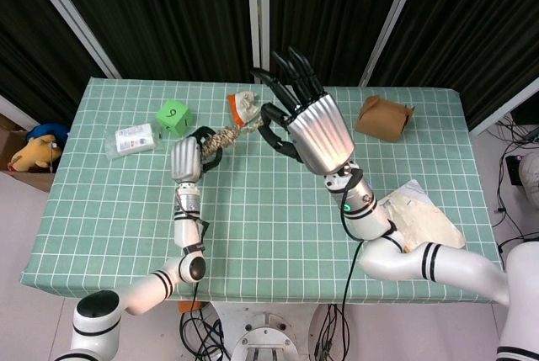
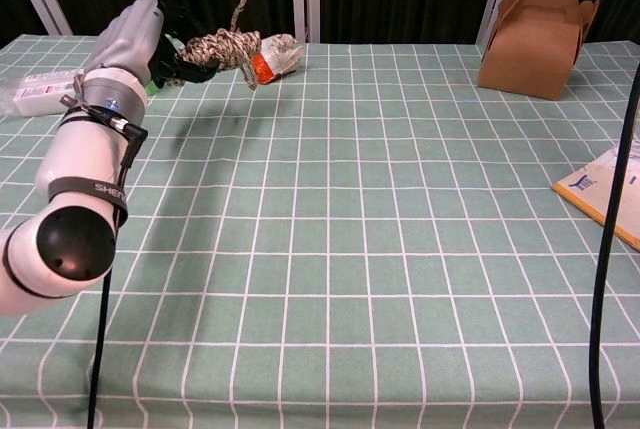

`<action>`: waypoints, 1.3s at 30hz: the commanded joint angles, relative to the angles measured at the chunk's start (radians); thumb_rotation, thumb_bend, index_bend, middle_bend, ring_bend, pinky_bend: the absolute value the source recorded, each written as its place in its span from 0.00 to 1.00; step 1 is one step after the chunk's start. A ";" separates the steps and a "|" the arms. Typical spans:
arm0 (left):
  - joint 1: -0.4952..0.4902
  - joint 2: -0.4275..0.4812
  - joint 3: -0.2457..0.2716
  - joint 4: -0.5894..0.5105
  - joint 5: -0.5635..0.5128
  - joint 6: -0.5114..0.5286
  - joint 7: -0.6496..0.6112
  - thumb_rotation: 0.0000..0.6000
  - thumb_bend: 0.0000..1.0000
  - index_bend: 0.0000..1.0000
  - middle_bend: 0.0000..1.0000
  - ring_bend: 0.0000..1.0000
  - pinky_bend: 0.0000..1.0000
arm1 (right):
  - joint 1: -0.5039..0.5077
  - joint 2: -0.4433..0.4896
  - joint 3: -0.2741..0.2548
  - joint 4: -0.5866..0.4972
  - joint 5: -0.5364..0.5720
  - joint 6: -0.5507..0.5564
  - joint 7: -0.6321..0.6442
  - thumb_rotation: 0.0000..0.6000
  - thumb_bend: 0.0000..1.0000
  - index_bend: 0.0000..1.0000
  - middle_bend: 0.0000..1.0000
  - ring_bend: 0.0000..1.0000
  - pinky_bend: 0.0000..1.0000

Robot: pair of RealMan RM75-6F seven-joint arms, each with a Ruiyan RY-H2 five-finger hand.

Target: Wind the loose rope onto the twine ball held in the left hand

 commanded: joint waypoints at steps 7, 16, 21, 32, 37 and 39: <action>-0.013 0.012 -0.102 0.018 -0.102 -0.012 -0.037 1.00 0.48 0.74 0.72 0.63 0.72 | -0.099 0.045 -0.047 -0.113 -0.052 0.091 0.061 1.00 0.60 0.92 0.24 0.00 0.00; 0.023 0.071 -0.166 -0.080 -0.165 -0.033 -0.158 1.00 0.48 0.74 0.72 0.63 0.72 | -0.205 0.085 -0.094 -0.170 -0.091 0.168 0.122 1.00 0.60 0.93 0.24 0.00 0.00; 0.076 0.126 -0.178 -0.221 -0.164 -0.046 -0.283 1.00 0.48 0.74 0.72 0.63 0.72 | -0.281 0.078 -0.162 -0.181 -0.131 0.224 0.161 1.00 0.60 0.93 0.24 0.00 0.00; 0.212 0.284 -0.146 -0.601 -0.074 -0.052 -0.541 1.00 0.48 0.75 0.73 0.64 0.74 | -0.483 0.011 -0.315 -0.020 -0.103 0.304 0.301 1.00 0.61 0.93 0.24 0.00 0.00; 0.262 0.378 -0.078 -0.737 0.009 -0.117 -0.634 1.00 0.48 0.76 0.74 0.66 0.76 | -0.504 -0.014 -0.296 0.060 -0.032 0.254 0.380 1.00 0.61 0.93 0.24 0.00 0.00; 0.275 0.423 -0.032 -0.779 0.074 -0.155 -0.683 1.00 0.48 0.77 0.75 0.66 0.77 | -0.499 -0.020 -0.279 0.076 -0.013 0.226 0.400 1.00 0.61 0.93 0.24 0.00 0.00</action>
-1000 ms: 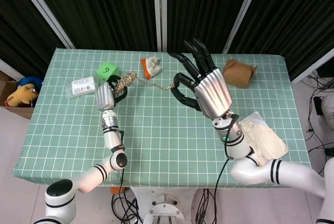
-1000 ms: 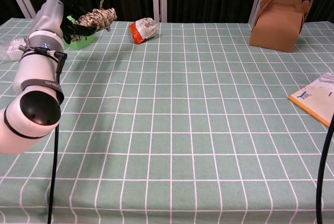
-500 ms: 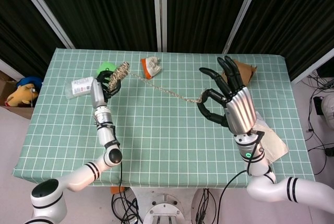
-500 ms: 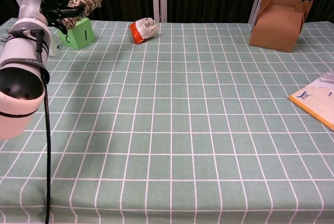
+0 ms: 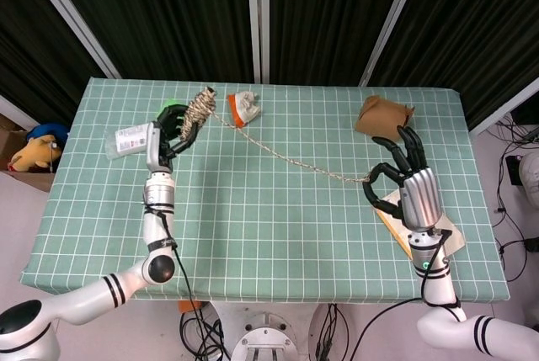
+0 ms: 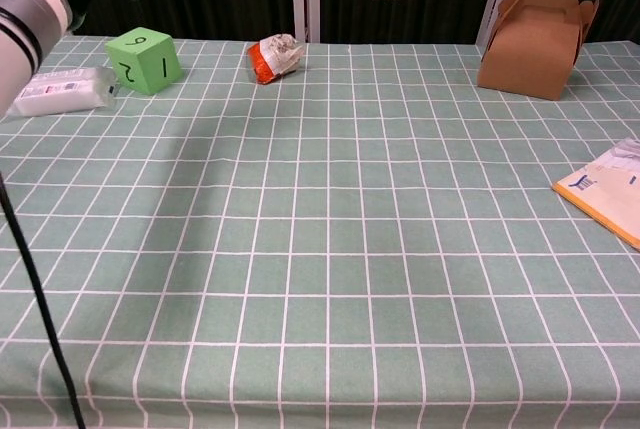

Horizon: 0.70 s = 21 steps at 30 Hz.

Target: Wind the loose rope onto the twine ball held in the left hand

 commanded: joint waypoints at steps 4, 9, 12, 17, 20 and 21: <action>0.045 0.140 0.153 -0.121 0.241 -0.100 -0.195 1.00 0.48 0.77 0.75 0.66 0.78 | 0.021 -0.029 0.054 0.048 0.063 -0.105 0.039 1.00 0.61 0.94 0.24 0.00 0.00; 0.022 0.177 0.241 -0.119 0.393 -0.101 -0.288 1.00 0.48 0.77 0.75 0.67 0.78 | 0.071 -0.051 0.103 0.070 0.130 -0.226 0.048 1.00 0.60 0.94 0.24 0.00 0.00; -0.009 0.187 0.297 -0.090 0.471 -0.100 -0.284 1.00 0.48 0.78 0.76 0.67 0.78 | 0.126 -0.073 0.147 0.103 0.176 -0.316 0.035 1.00 0.60 0.94 0.24 0.00 0.00; -0.057 0.155 0.354 -0.024 0.506 -0.105 -0.161 1.00 0.48 0.78 0.76 0.67 0.78 | 0.234 -0.108 0.226 0.145 0.257 -0.466 -0.003 1.00 0.60 0.94 0.24 0.00 0.00; -0.076 0.126 0.366 0.001 0.497 -0.104 -0.100 1.00 0.48 0.78 0.76 0.67 0.78 | 0.291 -0.127 0.260 0.161 0.276 -0.512 -0.039 1.00 0.60 0.94 0.24 0.00 0.00; -0.082 0.115 0.369 0.010 0.495 -0.101 -0.076 1.00 0.48 0.78 0.76 0.67 0.78 | 0.308 -0.133 0.269 0.166 0.279 -0.524 -0.051 1.00 0.60 0.94 0.24 0.00 0.00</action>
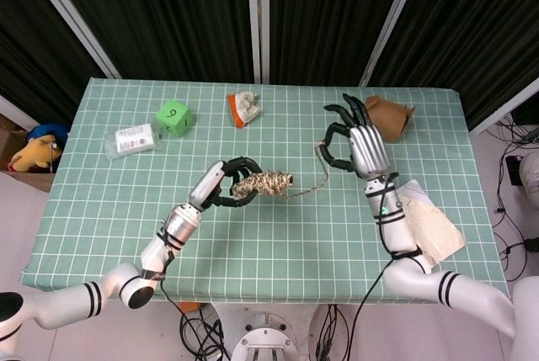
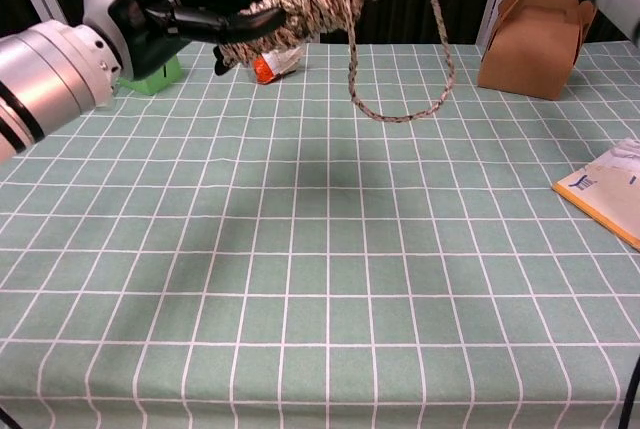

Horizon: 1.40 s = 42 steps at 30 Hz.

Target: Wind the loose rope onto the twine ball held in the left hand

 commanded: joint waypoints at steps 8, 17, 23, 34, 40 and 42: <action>-0.101 -0.148 0.019 0.124 -0.014 0.040 0.223 1.00 0.48 0.78 0.76 0.67 0.78 | 0.198 -0.098 0.105 0.070 0.088 -0.148 -0.123 1.00 0.60 0.94 0.24 0.00 0.00; -0.157 -0.294 -0.028 0.275 -0.141 0.037 0.457 1.00 0.48 0.78 0.77 0.68 0.78 | 0.282 -0.148 0.146 0.069 0.098 -0.139 -0.149 1.00 0.60 0.94 0.24 0.00 0.00; -0.163 -0.396 -0.077 0.431 -0.201 0.117 0.470 1.00 0.48 0.78 0.77 0.68 0.79 | 0.272 -0.138 0.139 0.032 0.089 -0.097 -0.158 1.00 0.60 0.94 0.24 0.00 0.00; -0.189 -0.500 -0.166 0.621 -0.290 0.195 0.482 1.00 0.48 0.79 0.77 0.68 0.79 | 0.235 -0.093 0.124 -0.067 0.062 -0.040 -0.141 1.00 0.60 0.94 0.24 0.00 0.00; -0.202 -0.516 -0.191 0.656 -0.327 0.196 0.498 1.00 0.48 0.79 0.77 0.68 0.79 | 0.213 -0.063 0.108 -0.141 0.032 -0.012 -0.139 1.00 0.60 0.94 0.24 0.00 0.00; -0.207 -0.520 -0.199 0.664 -0.337 0.198 0.503 1.00 0.48 0.79 0.77 0.68 0.79 | 0.202 -0.051 0.096 -0.171 0.016 0.000 -0.138 1.00 0.60 0.94 0.24 0.00 0.00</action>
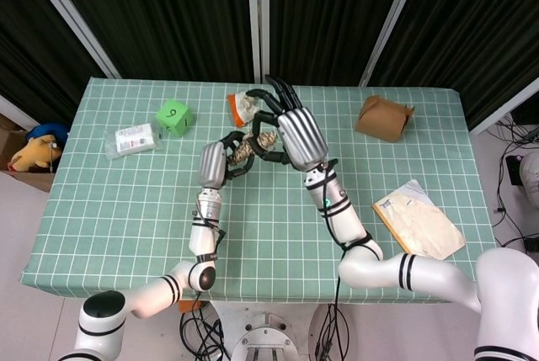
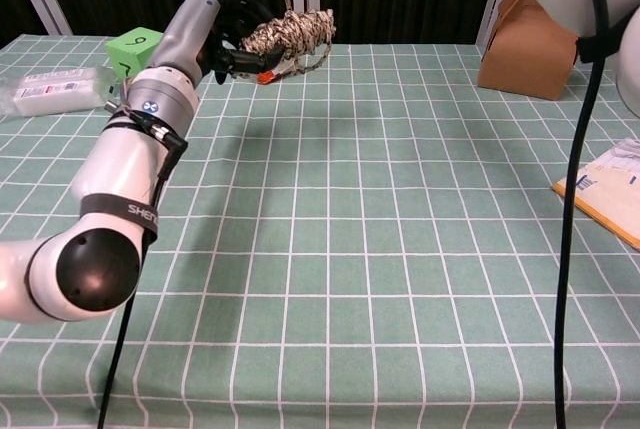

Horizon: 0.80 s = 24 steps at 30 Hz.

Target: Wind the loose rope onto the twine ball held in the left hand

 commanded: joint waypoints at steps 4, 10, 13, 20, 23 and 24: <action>-0.015 -0.013 -0.032 0.023 -0.033 0.015 0.021 1.00 0.48 0.79 0.77 0.68 0.79 | -0.043 0.042 -0.036 -0.107 -0.046 0.039 0.015 1.00 0.60 0.94 0.24 0.00 0.00; -0.019 -0.002 -0.072 0.005 -0.069 0.034 0.019 1.00 0.49 0.79 0.77 0.68 0.79 | -0.104 0.098 -0.072 -0.244 -0.062 0.065 0.040 1.00 0.60 0.94 0.24 0.00 0.00; -0.016 0.014 -0.089 -0.015 -0.082 0.045 0.020 1.00 0.49 0.79 0.77 0.68 0.79 | -0.149 0.123 -0.107 -0.308 -0.079 0.090 0.059 1.00 0.60 0.94 0.24 0.00 0.00; 0.006 0.063 -0.125 -0.091 -0.124 0.050 0.011 1.00 0.49 0.79 0.77 0.68 0.79 | -0.268 0.192 -0.206 -0.410 -0.135 0.162 0.094 1.00 0.60 0.94 0.24 0.00 0.00; 0.020 0.084 -0.144 -0.145 -0.151 0.052 0.007 1.00 0.49 0.79 0.77 0.68 0.79 | -0.324 0.208 -0.240 -0.424 -0.129 0.194 0.128 1.00 0.60 0.94 0.24 0.00 0.00; 0.025 0.090 -0.151 -0.160 -0.160 0.053 0.006 1.00 0.49 0.79 0.77 0.68 0.79 | -0.340 0.212 -0.249 -0.427 -0.124 0.199 0.146 1.00 0.60 0.94 0.24 0.00 0.00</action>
